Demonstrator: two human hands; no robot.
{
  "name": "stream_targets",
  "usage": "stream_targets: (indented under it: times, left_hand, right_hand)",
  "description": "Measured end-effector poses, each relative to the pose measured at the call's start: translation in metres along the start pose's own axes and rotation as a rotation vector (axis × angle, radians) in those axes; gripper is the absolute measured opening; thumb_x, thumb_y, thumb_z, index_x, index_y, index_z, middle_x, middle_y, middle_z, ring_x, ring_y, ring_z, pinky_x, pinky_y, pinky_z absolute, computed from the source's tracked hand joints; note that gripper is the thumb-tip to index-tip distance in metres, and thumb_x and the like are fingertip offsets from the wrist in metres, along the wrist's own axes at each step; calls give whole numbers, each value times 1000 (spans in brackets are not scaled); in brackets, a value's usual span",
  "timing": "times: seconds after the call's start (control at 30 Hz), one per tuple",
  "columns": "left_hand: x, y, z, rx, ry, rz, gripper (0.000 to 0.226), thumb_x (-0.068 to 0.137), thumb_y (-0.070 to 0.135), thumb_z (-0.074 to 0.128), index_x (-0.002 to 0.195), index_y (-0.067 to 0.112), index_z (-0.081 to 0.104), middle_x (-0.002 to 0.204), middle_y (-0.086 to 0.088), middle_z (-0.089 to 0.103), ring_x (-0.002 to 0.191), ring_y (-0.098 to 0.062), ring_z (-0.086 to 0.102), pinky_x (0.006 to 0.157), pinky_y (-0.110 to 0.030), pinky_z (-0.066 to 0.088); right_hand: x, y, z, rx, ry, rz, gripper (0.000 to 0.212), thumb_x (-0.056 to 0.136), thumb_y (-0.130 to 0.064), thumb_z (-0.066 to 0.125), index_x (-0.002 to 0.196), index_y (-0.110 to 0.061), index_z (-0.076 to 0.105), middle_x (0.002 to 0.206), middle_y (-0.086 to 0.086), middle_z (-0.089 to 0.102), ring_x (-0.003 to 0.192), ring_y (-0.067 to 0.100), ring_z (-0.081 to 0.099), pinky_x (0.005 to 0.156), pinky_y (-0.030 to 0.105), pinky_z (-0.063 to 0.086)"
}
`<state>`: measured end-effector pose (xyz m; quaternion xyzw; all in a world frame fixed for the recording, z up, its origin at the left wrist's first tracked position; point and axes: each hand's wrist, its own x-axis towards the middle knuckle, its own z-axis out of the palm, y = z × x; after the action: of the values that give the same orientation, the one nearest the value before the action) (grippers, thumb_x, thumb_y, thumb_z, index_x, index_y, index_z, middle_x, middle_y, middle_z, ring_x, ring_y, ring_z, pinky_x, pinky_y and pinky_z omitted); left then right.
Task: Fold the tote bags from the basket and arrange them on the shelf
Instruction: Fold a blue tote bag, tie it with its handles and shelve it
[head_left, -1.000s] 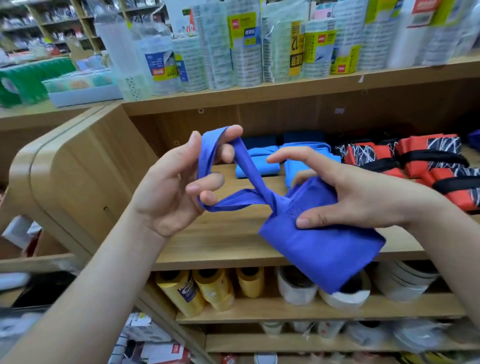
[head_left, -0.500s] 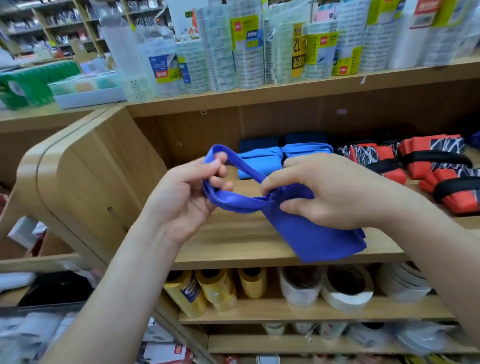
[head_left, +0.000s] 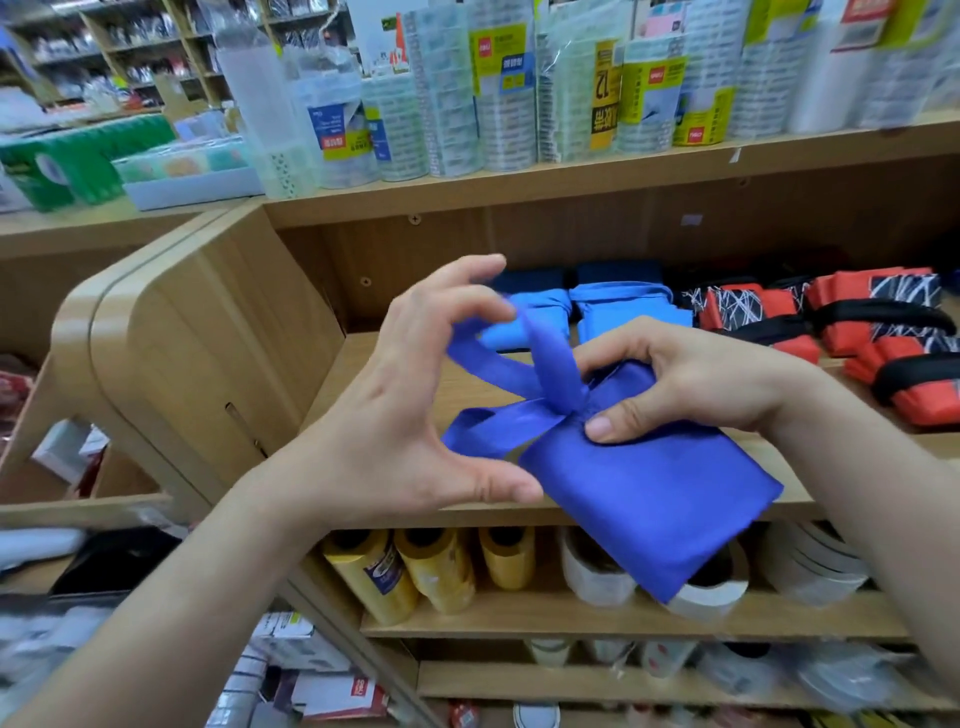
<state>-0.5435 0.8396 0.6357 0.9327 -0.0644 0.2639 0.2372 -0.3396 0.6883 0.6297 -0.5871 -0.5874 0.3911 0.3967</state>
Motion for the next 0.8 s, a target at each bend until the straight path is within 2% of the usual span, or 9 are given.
stream_targets:
  times: [0.07,0.17,0.23,0.33,0.4,0.5,0.57,0.67,0.8]
  left_hand:
    - [4,7,-4,-96,-22,5,81,65,53,81,121,20,33,140,-10,38,140,-22,35,114,-33,30]
    - [8,5,-3,104,-200,-51,85,66,37,84,134,28,34,129,6,52,130,-7,46,118,-40,27]
    - [8,-2,0,106,-231,-96,56,72,24,78,124,24,57,104,11,66,101,-7,61,116,-38,31]
    - [4,-6,-5,-448,-90,-229,7,76,23,74,79,17,75,72,-1,69,73,-18,65,81,-27,52]
    - [2,-8,-1,-834,54,-259,15,76,30,76,74,16,73,58,-3,61,65,-15,63,75,-24,51]
    - [5,-6,16,-1083,188,-332,24,79,39,73,84,15,71,46,9,46,42,-5,46,70,-26,54]
    - [8,-4,27,-1155,175,-367,30,78,39,75,97,17,71,48,9,42,37,0,36,62,-23,51]
    - [5,2,38,-1182,132,-380,52,70,36,83,117,20,69,54,8,46,39,1,38,66,-22,52]
    - [-3,16,49,-991,34,-360,91,52,35,93,135,17,57,80,12,62,68,-2,52,74,-18,49]
  right_hand:
    - [-1,2,-1,4,-20,-2,35,75,-8,72,109,-9,72,97,8,72,84,9,66,72,20,51]
    - [-5,2,-4,77,-70,-8,30,75,-4,70,104,-12,75,95,3,71,81,12,66,70,22,53]
    - [-9,3,-7,150,-69,-8,30,74,-3,68,99,-17,76,92,3,71,77,13,67,66,23,53]
    - [-15,9,-9,279,-5,-6,31,72,-1,64,91,-21,76,84,-1,70,68,10,66,59,19,51]
    - [-16,13,-6,416,0,-29,31,72,2,62,90,-20,75,78,-1,69,62,8,65,56,18,50]
    - [-13,24,3,664,-35,-107,39,63,-10,85,99,-11,70,82,4,68,66,12,68,59,21,55]
    - [-11,29,13,770,-2,-145,47,63,-21,89,102,-8,66,85,6,69,69,14,70,61,23,56]
    - [-7,29,25,827,195,-156,34,68,-1,75,100,-6,65,80,7,69,64,14,69,58,22,55]
    - [-4,26,32,878,495,-119,29,69,-8,66,98,-3,66,79,10,71,65,17,69,61,24,57]
